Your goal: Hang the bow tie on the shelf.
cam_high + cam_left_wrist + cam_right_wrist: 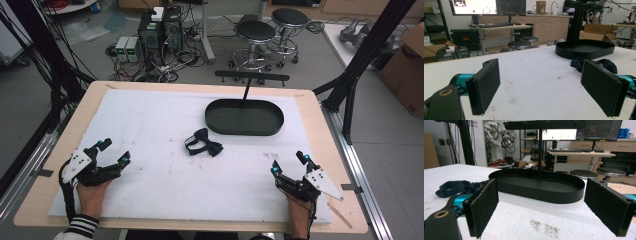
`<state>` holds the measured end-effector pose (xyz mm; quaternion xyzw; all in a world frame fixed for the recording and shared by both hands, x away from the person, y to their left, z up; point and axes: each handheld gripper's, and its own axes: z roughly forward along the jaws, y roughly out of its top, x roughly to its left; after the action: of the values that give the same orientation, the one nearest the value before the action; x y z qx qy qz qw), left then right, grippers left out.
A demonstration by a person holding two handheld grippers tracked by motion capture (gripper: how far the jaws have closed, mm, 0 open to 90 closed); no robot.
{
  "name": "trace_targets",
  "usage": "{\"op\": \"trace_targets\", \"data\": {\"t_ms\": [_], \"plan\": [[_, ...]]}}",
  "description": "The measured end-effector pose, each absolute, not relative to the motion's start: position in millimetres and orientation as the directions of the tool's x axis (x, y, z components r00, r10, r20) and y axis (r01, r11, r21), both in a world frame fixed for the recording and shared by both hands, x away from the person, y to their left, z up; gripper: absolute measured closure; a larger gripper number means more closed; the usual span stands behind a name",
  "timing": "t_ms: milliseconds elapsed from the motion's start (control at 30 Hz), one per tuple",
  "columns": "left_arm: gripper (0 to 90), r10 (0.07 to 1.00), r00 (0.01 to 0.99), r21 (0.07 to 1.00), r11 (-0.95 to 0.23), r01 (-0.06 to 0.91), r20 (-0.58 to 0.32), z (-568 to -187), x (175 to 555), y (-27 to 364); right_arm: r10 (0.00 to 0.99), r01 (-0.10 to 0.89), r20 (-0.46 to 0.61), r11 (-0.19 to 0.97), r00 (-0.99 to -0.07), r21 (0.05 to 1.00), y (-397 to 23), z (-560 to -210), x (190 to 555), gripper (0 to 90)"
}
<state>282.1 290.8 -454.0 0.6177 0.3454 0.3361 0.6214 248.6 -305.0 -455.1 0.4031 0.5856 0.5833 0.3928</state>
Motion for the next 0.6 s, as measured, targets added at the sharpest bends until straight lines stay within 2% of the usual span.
{"op": "trace_targets", "data": {"t_ms": [600], "plan": [[16.2,0.843,0.538,1.0,0.0,0.005,-0.003,-453.8,281.8,290.3,0.932,0.005,0.01,-0.009,-0.362,1.0,-305.4,-455.1,248.6,11.3]]}}
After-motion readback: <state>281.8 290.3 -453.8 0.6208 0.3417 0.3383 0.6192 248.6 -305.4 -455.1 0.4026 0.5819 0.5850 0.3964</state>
